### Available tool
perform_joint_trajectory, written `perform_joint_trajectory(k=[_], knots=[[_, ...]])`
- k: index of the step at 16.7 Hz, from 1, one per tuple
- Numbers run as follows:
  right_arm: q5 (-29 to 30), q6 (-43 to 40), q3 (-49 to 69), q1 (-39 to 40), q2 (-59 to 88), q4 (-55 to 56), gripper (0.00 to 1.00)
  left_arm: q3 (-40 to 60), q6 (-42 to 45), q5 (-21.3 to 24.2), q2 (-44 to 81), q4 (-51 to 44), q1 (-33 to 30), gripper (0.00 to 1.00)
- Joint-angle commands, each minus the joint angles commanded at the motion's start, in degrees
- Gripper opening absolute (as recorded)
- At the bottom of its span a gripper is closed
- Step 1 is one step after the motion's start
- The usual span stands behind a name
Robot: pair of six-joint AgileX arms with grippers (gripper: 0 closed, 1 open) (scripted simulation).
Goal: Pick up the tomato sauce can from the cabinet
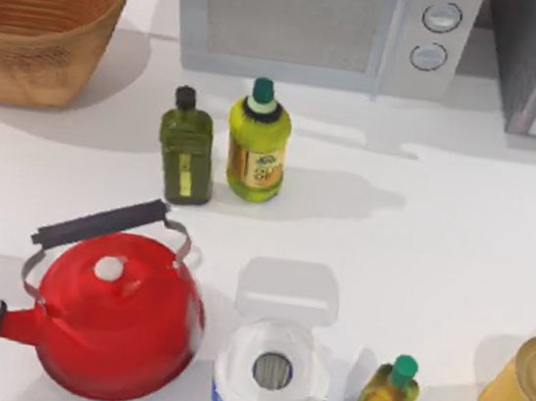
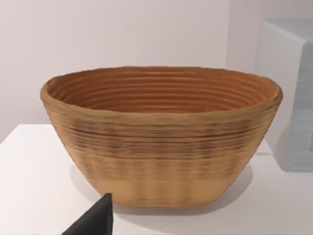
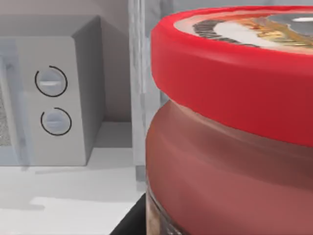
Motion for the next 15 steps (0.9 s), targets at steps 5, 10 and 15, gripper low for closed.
perform_joint_trajectory(k=[5,10,15], knots=[[-2.5,0.4,2.9,-0.1,4.7,4.5,0.0,0.0,0.0,0.0,0.0,0.0,0.0,1.0],[-10.2,1.4,11.1,-1.0,20.9,18.0,0.0,0.0,0.0,0.0,0.0,0.0,0.0,1.0],[-21.1,2.0,21.4,-2.6,46.3,35.3,0.0,0.0,0.0,0.0,0.0,0.0,0.0,1.0]])
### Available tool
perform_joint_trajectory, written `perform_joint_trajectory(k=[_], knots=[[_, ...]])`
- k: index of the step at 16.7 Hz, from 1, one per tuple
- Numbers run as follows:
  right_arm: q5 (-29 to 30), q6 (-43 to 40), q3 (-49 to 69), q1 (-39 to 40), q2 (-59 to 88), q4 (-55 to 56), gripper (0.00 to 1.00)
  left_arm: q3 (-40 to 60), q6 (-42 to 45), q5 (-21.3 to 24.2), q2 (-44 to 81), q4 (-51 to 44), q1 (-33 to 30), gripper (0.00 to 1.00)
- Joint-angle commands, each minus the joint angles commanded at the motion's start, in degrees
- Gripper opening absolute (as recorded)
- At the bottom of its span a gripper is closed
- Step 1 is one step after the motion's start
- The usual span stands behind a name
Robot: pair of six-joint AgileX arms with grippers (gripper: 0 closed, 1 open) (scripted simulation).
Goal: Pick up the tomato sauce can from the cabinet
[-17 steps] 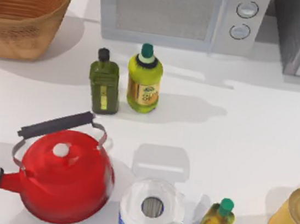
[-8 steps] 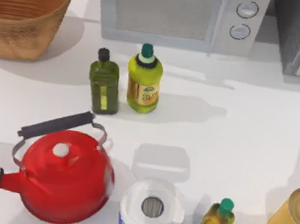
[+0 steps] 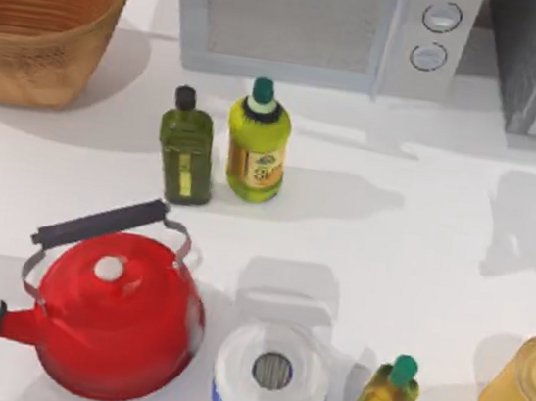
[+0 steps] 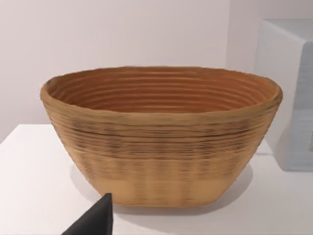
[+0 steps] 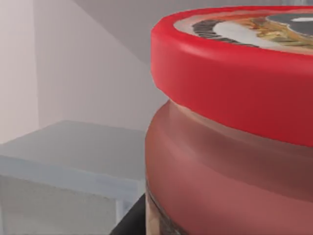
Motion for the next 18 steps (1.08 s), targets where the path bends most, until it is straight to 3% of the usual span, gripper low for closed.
perform_joint_trajectory(k=[11,18], knots=[[-24.0,-0.2,19.9,-5.2,61.5,35.6,0.0,0.0,0.0,0.0,0.0,0.0,0.0,1.0],[-30.9,-0.9,25.0,-7.2,79.1,45.2,0.0,0.0,0.0,0.0,0.0,0.0,0.0,1.0]])
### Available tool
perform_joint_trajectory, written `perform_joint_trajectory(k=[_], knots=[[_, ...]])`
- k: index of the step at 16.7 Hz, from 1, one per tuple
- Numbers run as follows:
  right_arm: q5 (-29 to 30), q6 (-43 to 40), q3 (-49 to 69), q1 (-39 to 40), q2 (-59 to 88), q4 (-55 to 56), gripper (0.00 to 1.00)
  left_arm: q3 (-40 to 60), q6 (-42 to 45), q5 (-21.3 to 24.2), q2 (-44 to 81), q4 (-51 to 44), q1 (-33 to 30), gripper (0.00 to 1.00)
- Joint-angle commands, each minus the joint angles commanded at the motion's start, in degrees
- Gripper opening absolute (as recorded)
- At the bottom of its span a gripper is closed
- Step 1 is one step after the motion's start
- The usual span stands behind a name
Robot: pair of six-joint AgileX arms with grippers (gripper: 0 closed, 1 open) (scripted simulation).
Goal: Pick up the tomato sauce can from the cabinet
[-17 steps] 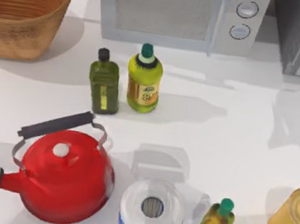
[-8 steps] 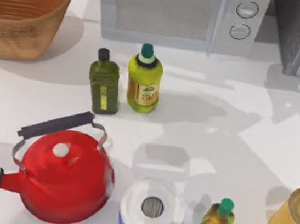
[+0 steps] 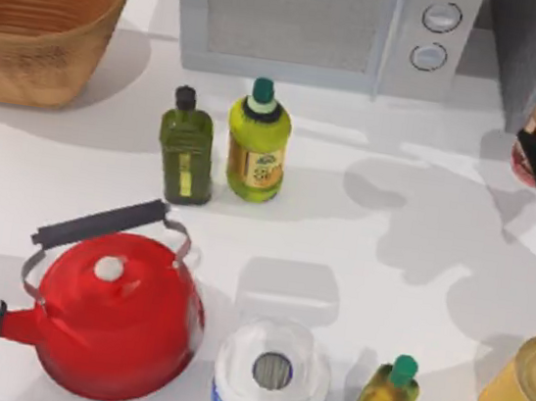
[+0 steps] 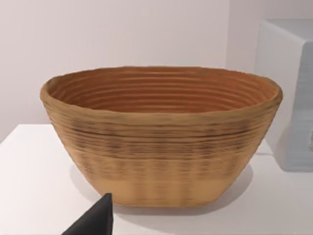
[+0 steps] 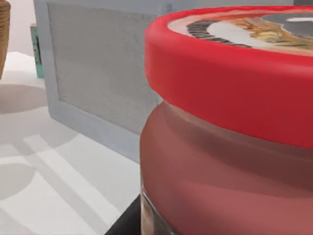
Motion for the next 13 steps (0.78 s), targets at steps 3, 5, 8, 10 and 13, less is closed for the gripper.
perform_joint_trajectory(k=[3,5,8,10,13], knots=[[-0.1,0.0,0.0,0.0,0.2,0.1,0.0,0.0,0.0,0.0,0.0,0.0,0.0,1.0],[0.0,0.1,-0.2,0.3,0.1,0.0,0.0,0.0,0.0,0.0,0.0,0.0,0.0,1.0],[1.4,-0.1,2.1,1.7,2.1,-0.2,0.0,0.0,0.0,0.0,0.0,0.0,0.0,1.0],[3.5,-0.2,5.4,3.6,5.0,-0.6,0.0,0.0,0.0,0.0,0.0,0.0,0.0,1.0],[6.5,-0.3,10.0,6.4,8.9,-1.4,0.0,0.0,0.0,0.0,0.0,0.0,0.0,1.0]])
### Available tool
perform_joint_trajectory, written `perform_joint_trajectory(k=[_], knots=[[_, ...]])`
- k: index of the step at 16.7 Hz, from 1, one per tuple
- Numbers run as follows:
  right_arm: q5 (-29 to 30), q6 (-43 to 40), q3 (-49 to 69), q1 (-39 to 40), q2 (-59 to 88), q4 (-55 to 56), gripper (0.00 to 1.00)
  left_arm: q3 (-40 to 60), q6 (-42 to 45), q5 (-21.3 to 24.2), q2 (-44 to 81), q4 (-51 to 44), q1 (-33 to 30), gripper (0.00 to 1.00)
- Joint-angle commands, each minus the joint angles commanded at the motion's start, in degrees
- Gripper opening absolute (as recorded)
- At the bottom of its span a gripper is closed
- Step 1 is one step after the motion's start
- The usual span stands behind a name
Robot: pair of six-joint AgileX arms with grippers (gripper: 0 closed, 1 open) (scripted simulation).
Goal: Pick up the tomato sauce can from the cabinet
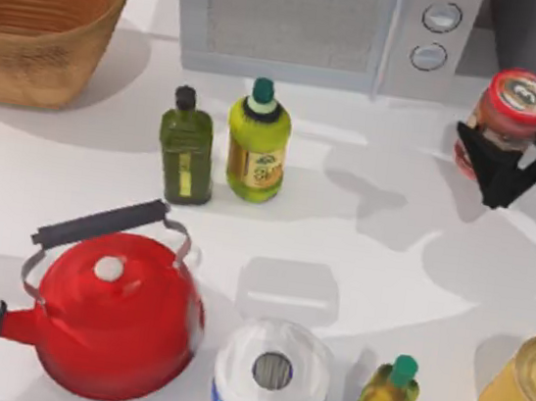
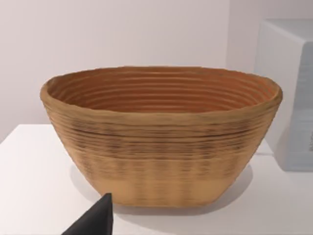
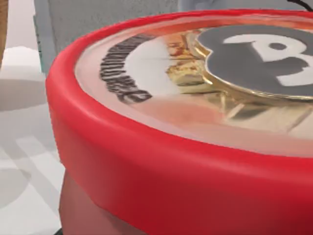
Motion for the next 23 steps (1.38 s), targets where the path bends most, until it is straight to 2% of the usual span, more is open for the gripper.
perform_joint_trajectory(k=[5,18,23], knots=[[0.6,0.0,0.7,0.5,0.7,-0.1,0.0,0.0,0.0,0.0,0.0,0.0,0.0,1.0],[0.6,0.0,0.7,0.5,0.7,-0.1,0.98,0.0,0.0,0.0,0.0,0.0,0.0,1.0],[0.6,0.0,0.7,0.5,0.7,-0.1,1.0,0.0,0.0,0.0,0.0,0.0,0.0,1.0]])
